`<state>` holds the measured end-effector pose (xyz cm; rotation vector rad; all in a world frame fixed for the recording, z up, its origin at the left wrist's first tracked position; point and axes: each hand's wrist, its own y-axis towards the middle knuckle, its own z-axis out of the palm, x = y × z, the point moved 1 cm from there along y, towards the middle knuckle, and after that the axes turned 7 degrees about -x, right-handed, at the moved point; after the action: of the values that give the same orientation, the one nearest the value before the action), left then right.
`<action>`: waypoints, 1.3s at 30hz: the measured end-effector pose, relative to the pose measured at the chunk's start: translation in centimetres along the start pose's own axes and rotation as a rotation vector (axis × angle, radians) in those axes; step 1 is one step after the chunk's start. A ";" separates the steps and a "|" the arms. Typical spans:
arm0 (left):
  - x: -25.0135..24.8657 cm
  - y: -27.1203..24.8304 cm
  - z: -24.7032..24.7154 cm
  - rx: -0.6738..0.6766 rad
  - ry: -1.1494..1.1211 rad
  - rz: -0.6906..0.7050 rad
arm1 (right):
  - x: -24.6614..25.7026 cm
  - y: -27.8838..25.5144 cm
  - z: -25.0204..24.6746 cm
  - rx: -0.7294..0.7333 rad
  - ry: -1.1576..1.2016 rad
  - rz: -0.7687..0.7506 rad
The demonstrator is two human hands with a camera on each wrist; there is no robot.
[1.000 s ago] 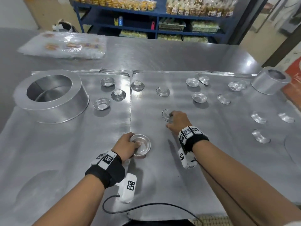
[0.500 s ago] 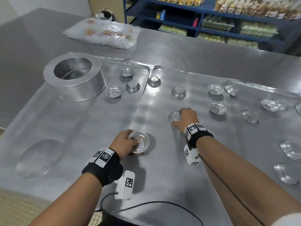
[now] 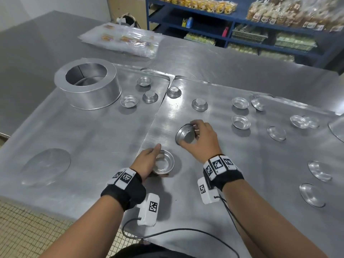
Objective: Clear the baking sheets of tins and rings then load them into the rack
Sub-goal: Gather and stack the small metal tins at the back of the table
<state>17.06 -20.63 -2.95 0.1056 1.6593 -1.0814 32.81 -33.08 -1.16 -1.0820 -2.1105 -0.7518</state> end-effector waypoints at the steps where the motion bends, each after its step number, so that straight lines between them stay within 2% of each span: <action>1: 0.0 0.0 0.0 0.025 0.026 0.015 | 0.3 -0.9 -0.1 -0.005 0.057 -0.015; 5: -0.1 -0.8 0.4 0.105 0.073 0.030 | 1.4 -4.2 -0.5 -0.005 0.181 -0.072; 12: 0.5 -2.9 1.3 0.239 0.088 0.060 | 1.7 -9.3 -1.2 0.083 0.244 -0.026; 21: 2.5 -4.0 1.9 0.192 0.192 0.131 | 0.8 -13.3 -2.2 0.182 0.184 0.087; 26: 3.1 -4.3 3.3 0.214 0.226 0.132 | -0.1 -14.3 -3.8 0.254 0.278 0.200; 33: 3.9 -5.4 8.7 0.304 0.270 0.112 | -3.1 -14.8 -9.4 0.298 0.246 0.246; 39: 5.2 -6.4 15.6 0.350 0.280 0.100 | -8.9 -14.1 -15.3 0.234 -0.067 0.285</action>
<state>22.74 -37.37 -3.07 0.5843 1.6724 -1.3166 29.27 -55.43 -0.93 -1.2549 -1.9813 -0.3287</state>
